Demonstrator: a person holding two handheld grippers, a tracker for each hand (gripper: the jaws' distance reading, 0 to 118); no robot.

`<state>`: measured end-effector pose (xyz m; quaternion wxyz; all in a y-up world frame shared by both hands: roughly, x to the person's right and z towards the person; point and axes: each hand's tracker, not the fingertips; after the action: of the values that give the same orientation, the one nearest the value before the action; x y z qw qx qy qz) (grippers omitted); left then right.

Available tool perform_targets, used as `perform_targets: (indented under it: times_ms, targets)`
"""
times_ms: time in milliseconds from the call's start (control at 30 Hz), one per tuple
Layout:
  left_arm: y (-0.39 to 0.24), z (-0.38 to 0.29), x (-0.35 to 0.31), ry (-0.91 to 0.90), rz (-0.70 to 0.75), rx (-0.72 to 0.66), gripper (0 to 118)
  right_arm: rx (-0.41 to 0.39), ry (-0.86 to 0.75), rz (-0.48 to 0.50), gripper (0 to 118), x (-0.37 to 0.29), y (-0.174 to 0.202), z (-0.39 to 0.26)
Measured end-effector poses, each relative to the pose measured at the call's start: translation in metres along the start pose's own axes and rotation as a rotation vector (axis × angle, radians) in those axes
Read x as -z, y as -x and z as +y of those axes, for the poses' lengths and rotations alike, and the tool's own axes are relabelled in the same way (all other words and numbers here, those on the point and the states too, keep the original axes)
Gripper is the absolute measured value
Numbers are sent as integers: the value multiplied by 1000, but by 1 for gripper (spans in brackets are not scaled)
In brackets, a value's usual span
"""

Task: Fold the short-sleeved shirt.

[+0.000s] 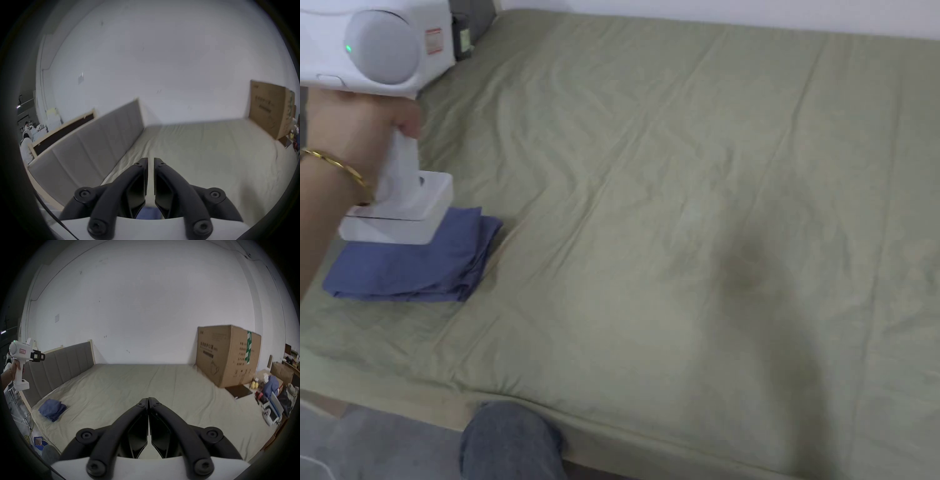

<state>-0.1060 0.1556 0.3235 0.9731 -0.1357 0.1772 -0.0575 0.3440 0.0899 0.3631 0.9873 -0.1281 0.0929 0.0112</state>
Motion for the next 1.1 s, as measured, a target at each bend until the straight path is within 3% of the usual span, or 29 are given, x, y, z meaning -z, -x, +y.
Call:
perform_targets:
  times_ms: [67,300,500,700,1100]
  targets:
    - [-28,9,-28,-70,-54,-38,1,-8,-42,-7,0,-5,-9,13]
    - [-103,2,-61,-218,-188,-39,0,-35,-107,-40,0,-20,-39,35]
    - [-147,-43,-82,-194,-243,-52,0,7,-102,-72,0,-31,-57,19]
    - [-158,-91,-89,-118,-279,-100,0,28,-73,-94,0,-36,-60,-12]
    - [-157,-141,-97,-42,-275,-60,0,50,-9,-58,0,-34,-46,-54]
